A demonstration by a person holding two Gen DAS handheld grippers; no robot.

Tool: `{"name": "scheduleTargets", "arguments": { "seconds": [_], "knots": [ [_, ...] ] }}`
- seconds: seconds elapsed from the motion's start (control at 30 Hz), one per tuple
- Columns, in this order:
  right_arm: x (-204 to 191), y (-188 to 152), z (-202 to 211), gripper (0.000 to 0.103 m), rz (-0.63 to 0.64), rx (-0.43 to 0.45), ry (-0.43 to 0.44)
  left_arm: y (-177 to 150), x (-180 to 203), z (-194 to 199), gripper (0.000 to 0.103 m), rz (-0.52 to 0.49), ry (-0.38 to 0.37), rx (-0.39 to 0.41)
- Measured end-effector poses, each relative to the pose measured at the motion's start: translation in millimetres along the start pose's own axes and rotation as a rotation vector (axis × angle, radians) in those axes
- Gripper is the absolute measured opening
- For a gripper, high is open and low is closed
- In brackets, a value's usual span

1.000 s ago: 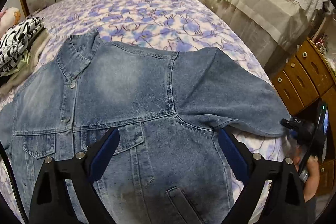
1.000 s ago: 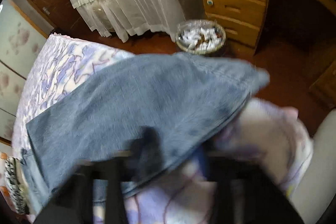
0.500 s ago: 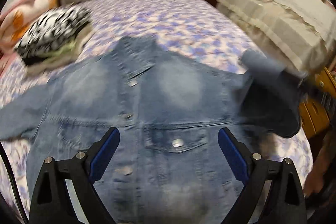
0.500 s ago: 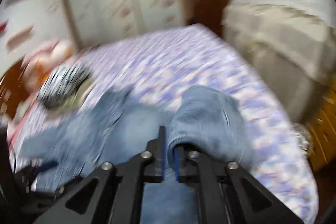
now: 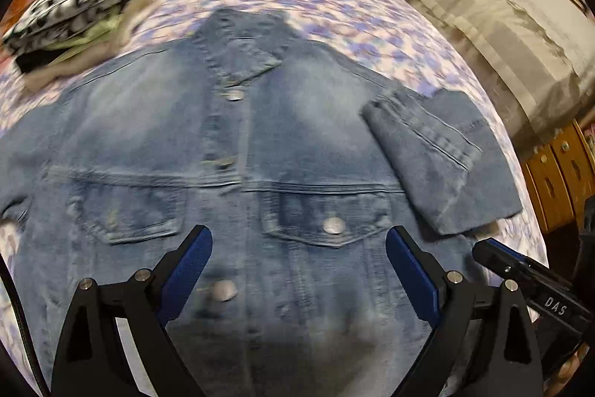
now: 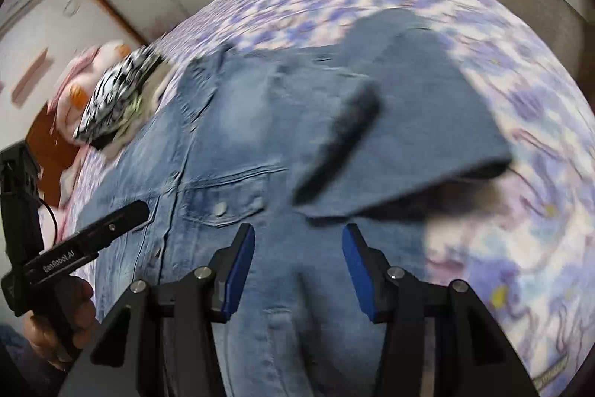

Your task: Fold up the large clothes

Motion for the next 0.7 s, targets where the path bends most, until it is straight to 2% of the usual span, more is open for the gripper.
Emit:
{"name": "scheduleTargets", "arguments": {
  "seconds": [0.2,0.37,0.47,0.53,0.57,0.6,0.63,0.67,0.7],
  "knots": [
    [42,2,26,0.05,-0.167,0.086,-0.027,12,71,-28,0.094,-0.165,-0.03,-0.016],
    [56,2,37,0.05,-0.211,0.115,-0.037,21,118,-62,0.094,-0.234,-0.024,-0.054],
    [60,0,39,0.05,-0.218,0.12,-0.045,25,133,-87,0.094,-0.255,0.021,-0.074],
    [63,-2,38,0.05,-0.234,0.118,-0.039,27,137,-107,0.094,-0.283,0.1,-0.1],
    [63,-2,37,0.05,-0.242,0.116,-0.034,29,136,-113,0.09,-0.295,0.131,-0.11],
    [63,-2,36,0.05,-0.245,0.113,-0.033,30,138,-117,0.052,-0.31,0.131,-0.118],
    [63,-3,36,0.05,-0.244,0.11,-0.034,30,143,-120,0.004,-0.317,0.078,-0.151],
    [63,-3,36,0.05,-0.238,0.109,-0.038,30,144,-119,0.006,-0.313,0.057,-0.167],
    [62,-3,38,0.05,-0.23,0.113,-0.043,41,143,-107,0.005,-0.303,0.05,-0.136]
  ]
}}
Point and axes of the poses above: each gripper's, at about its wrist camera, not at the fingertips, and z roughly against the way its jaws point, x to its right, y to its top, the point moved 9 cm from there along -z, roughly the way its jaws point, and after that the axes turned 5 degrees about -y, right-handed, at the moved point
